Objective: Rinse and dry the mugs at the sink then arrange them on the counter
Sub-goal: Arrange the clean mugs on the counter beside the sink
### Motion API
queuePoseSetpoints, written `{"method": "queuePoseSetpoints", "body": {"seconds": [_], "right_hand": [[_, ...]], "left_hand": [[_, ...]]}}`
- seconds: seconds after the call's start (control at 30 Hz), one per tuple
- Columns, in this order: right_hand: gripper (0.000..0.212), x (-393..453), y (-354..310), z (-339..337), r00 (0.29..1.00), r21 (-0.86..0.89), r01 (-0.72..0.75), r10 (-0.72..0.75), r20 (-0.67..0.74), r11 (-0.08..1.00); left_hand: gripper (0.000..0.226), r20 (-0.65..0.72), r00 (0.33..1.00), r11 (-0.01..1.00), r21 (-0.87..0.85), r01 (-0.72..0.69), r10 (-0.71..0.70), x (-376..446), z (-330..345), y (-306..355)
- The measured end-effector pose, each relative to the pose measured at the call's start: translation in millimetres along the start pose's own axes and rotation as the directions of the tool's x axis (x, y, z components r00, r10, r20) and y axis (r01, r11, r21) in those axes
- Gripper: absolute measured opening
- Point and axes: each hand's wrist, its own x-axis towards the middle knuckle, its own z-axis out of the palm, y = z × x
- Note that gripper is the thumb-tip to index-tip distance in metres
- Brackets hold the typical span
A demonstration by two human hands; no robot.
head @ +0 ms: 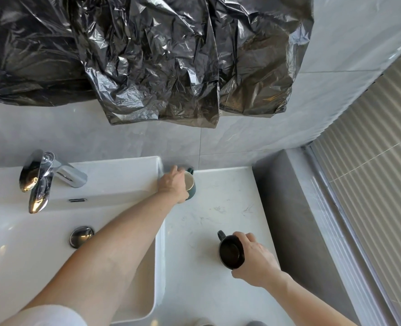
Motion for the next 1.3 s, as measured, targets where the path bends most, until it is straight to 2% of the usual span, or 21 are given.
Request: {"method": "queuePoseSetpoints", "body": {"seconds": [0.1,0.17,0.23,0.33,0.4,0.57,0.67,0.77,0.87,1.0,1.1,1.2,1.3], "right_hand": [[0.079,3,-1,-4,1.000,-0.001,0.005,-0.005,-0.003,1.000],[0.081,5,-2,-5,1.000,0.006,0.000,0.000,-0.013,1.000],[0.083,7,-2,-7,1.000,0.011,-0.006,0.006,-0.026,1.000],[0.089,8,-2,-6,0.999,0.005,-0.002,0.002,-0.032,1.000],[0.091,10,-2,-7,0.999,-0.011,0.009,-0.010,-0.037,1.000],[0.096,22,0,-13,0.997,-0.090,0.067,-0.070,-0.026,0.994],[0.100,28,-1,-16,0.993,-0.102,0.087,-0.094,-0.065,0.991],[0.099,31,-2,-9,0.986,0.035,0.058,-0.051,-0.160,0.998],[0.092,27,-7,1,0.960,0.279,-0.047,0.121,-0.253,0.959],[0.091,31,-9,10,0.919,0.486,-0.224,0.349,-0.183,0.845],[0.078,42,-6,12,0.910,0.602,-0.250,0.396,-0.122,0.758],[0.063,54,-10,-1,0.904,0.644,-0.240,0.409,-0.124,0.727],[0.058,72,-15,-24,0.903,0.602,-0.179,0.374,-0.214,0.778]], "left_hand": [[0.087,0.073,0.973,0.968,0.105,-0.228,0.221,3,-4,-8],[0.097,0.074,0.945,0.923,0.204,-0.326,0.318,3,-7,-9],[0.103,0.043,0.948,0.911,0.267,-0.315,0.315,-1,-6,-5],[0.093,-0.045,0.987,0.977,0.161,-0.144,0.153,-6,2,0],[0.088,-0.060,0.993,0.990,0.103,-0.093,0.100,-1,5,-2],[0.100,0.025,0.982,0.981,0.048,-0.188,0.187,16,-4,-13],[0.103,0.051,0.977,0.977,0.051,-0.207,0.205,19,-4,-17],[0.101,0.028,0.977,0.976,0.055,-0.212,0.210,18,0,-19],[0.096,-0.022,0.982,0.982,0.014,-0.188,0.189,12,2,-18],[0.059,-0.095,0.983,0.986,-0.048,-0.162,0.157,-1,11,-20],[0.039,-0.066,0.985,0.985,-0.055,-0.163,0.159,-13,21,-27],[0.049,-0.049,0.982,0.981,-0.055,-0.184,0.182,-24,31,-30],[0.056,-0.036,0.983,0.982,-0.056,-0.180,0.179,-26,37,-31]]}}
